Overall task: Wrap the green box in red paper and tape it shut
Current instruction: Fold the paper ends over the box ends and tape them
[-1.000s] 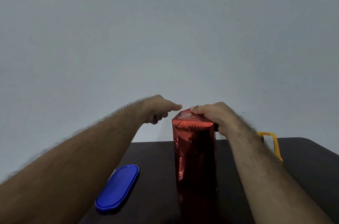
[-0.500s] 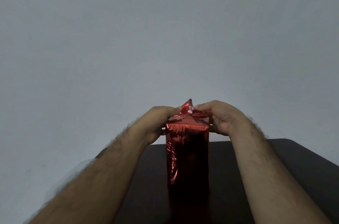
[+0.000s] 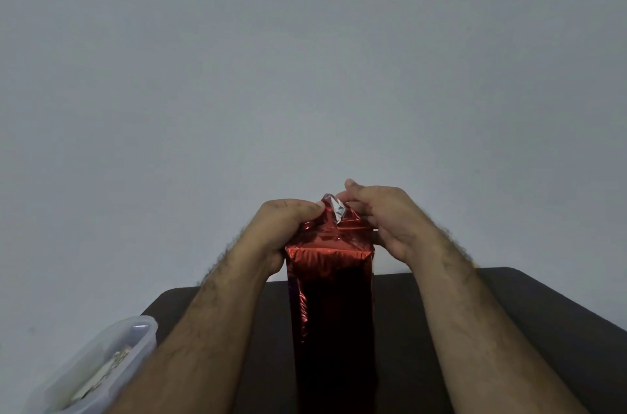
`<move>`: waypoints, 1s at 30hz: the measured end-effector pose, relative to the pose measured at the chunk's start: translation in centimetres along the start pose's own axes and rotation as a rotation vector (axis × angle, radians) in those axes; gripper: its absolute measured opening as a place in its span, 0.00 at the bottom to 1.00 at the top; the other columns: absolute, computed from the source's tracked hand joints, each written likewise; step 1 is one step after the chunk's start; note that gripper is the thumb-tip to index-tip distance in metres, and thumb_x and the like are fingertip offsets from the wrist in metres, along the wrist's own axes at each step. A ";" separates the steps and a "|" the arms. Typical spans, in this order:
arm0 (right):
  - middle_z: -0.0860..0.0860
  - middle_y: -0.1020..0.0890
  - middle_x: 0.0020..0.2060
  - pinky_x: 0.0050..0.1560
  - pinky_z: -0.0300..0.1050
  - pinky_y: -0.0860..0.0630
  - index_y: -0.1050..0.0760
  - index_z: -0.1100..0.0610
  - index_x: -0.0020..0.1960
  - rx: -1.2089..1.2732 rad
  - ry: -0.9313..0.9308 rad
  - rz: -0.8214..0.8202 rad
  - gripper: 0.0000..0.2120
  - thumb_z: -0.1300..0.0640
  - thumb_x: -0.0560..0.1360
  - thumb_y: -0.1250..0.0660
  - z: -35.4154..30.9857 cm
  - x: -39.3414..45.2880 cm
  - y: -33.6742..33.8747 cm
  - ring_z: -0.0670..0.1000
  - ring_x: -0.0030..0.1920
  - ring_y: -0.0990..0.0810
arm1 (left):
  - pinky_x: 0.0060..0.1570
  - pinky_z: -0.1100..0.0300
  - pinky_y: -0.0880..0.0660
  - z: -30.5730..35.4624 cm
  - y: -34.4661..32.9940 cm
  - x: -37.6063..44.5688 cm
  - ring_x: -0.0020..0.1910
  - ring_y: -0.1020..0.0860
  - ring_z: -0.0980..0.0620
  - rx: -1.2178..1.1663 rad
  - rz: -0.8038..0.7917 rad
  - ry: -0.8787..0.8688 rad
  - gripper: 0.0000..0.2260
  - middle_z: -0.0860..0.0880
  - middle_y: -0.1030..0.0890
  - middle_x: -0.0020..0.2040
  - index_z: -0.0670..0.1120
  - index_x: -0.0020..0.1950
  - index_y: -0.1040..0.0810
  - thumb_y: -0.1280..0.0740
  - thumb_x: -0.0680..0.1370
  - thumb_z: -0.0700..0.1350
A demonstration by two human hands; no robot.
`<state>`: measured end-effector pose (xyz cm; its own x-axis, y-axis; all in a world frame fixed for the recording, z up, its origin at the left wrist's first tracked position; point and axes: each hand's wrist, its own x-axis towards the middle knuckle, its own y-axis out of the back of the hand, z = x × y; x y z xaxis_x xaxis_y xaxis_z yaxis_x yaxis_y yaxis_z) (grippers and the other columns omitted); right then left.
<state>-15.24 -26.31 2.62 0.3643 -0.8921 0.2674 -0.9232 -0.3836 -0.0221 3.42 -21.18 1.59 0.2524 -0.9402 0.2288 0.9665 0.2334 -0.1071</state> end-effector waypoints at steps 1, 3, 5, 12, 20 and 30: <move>0.54 0.12 0.47 0.40 0.45 0.19 0.13 0.59 0.55 -0.024 0.004 -0.057 0.15 0.48 0.78 0.25 -0.2 -0.2 0.3 0.50 0.44 0.14 | 0.42 0.52 0.15 -0.3 -0.1 0.0 0.39 0.15 0.43 -0.017 0.004 -0.003 0.05 0.35 0.13 0.46 0.35 0.48 0.14 0.25 0.79 0.38; 0.58 0.12 0.52 0.46 0.48 0.18 0.14 0.59 0.58 -0.059 0.033 -0.148 0.14 0.54 0.76 0.22 -0.3 -0.4 1.1 0.53 0.49 0.13 | 0.38 0.55 0.16 -0.6 -0.3 0.0 0.37 0.16 0.44 -0.041 0.002 -0.015 0.06 0.36 0.14 0.44 0.35 0.48 0.14 0.25 0.79 0.38; 0.60 0.12 0.54 0.52 0.51 0.18 0.14 0.59 0.60 -0.075 0.046 -0.192 0.14 0.62 0.74 0.22 -0.4 -0.5 1.9 0.54 0.53 0.13 | 0.38 0.56 0.16 -0.7 -0.2 0.1 0.37 0.16 0.45 -0.053 0.006 -0.021 0.05 0.37 0.14 0.44 0.35 0.48 0.14 0.25 0.79 0.38; 0.60 0.11 0.48 0.49 0.51 0.17 0.14 0.61 0.55 -0.144 0.147 -0.075 0.11 0.68 0.73 0.23 -0.4 -0.8 1.0 0.55 0.47 0.12 | 0.40 0.56 0.17 -0.6 0.3 -0.2 0.38 0.16 0.45 -0.026 -0.037 -0.032 0.08 0.38 0.14 0.44 0.34 0.50 0.14 0.24 0.78 0.39; 0.56 0.11 0.41 0.39 0.39 0.19 0.13 0.61 0.48 -0.144 0.248 0.148 0.07 0.66 0.71 0.20 -0.2 -0.8 -1.2 0.50 0.39 0.12 | 0.53 0.48 0.17 0.0 0.1 -0.8 0.44 0.15 0.44 0.006 -0.033 -0.145 0.05 0.36 0.13 0.48 0.37 0.48 0.12 0.23 0.77 0.39; 0.57 0.11 0.46 0.49 0.43 0.17 0.14 0.58 0.53 -0.255 0.299 -0.024 0.12 0.58 0.71 0.18 -1.2 -2.1 0.2 0.51 0.47 0.11 | 0.49 0.54 0.16 0.5 0.8 -1.5 0.46 0.13 0.46 0.118 -0.139 -0.319 0.03 0.40 0.12 0.47 0.41 0.50 0.11 0.23 0.77 0.37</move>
<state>-16.32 -24.24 3.25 0.3691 -0.7602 0.5347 -0.9294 -0.2985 0.2172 3.87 -19.50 1.62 0.1025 -0.8444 0.5259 0.9866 0.1537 0.0545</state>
